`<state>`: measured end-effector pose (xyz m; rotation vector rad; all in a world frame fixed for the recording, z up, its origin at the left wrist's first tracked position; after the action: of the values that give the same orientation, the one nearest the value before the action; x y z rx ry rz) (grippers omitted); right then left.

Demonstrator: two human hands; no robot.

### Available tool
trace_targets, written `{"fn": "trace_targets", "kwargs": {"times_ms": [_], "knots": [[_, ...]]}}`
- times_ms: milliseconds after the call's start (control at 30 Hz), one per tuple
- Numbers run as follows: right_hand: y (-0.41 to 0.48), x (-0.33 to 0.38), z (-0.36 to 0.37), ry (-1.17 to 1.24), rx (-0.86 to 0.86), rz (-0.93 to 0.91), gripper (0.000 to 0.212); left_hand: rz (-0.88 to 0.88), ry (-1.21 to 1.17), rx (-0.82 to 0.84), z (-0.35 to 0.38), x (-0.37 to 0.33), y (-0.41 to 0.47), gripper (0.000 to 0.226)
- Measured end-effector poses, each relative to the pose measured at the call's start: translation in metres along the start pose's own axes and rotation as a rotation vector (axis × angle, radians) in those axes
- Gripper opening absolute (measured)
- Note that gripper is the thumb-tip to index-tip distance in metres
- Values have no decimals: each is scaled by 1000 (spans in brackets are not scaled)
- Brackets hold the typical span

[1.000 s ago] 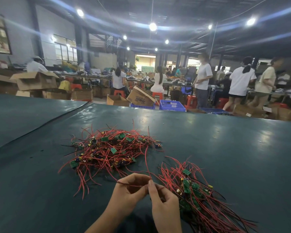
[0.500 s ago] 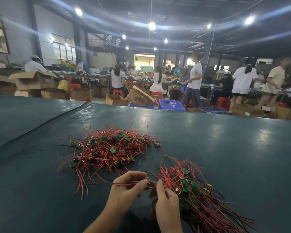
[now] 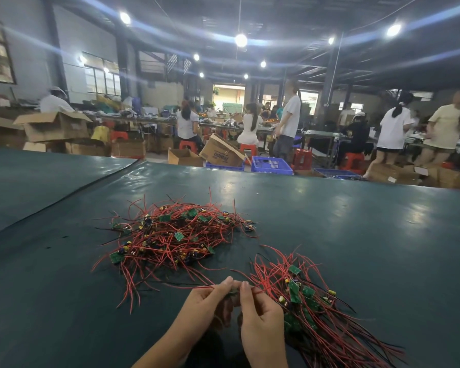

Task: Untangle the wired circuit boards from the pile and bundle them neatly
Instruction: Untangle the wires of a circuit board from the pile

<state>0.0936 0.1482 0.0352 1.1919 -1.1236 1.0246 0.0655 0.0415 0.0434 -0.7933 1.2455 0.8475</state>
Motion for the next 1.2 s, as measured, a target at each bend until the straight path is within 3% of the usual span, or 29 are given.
{"fn": "trace_targets", "kwargs": {"times_ms": [133, 267, 633, 833, 967, 1067, 1200], "knots": [[0, 1, -3, -25, -57, 101, 44, 79, 61, -18, -1, 2, 2, 27], [-4, 2, 0, -73, -29, 86, 45, 80, 15, 21, -2, 7, 4, 18], [0, -2, 0, 67, -79, 117, 34, 153, 118, 13, 1, 6, 3, 39], [14, -2, -30, 285, -299, 137, 24, 247, 85, -73, -5, 0, 2, 48], [15, -1, -41, 337, -356, 63, 25, 258, 74, -72, -7, -1, 1, 45], [10, -2, -33, 270, -299, 28, 27, 223, 16, -78, -6, 1, 3, 40], [3, -4, -3, 71, -42, -33, 33, 191, 22, 0, 0, 1, 4, 37]]}}
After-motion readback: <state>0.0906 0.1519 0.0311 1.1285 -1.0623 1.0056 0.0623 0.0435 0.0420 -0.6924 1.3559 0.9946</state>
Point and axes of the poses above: each hand's wrist, its own y-axis towards the middle knuckle, its own z-axis out of the palm, x = y × z, the point moved 1 cm from there along y, towards the middle knuckle, and after that the axes turned 14 degrees about x, right-handed, at the moved point
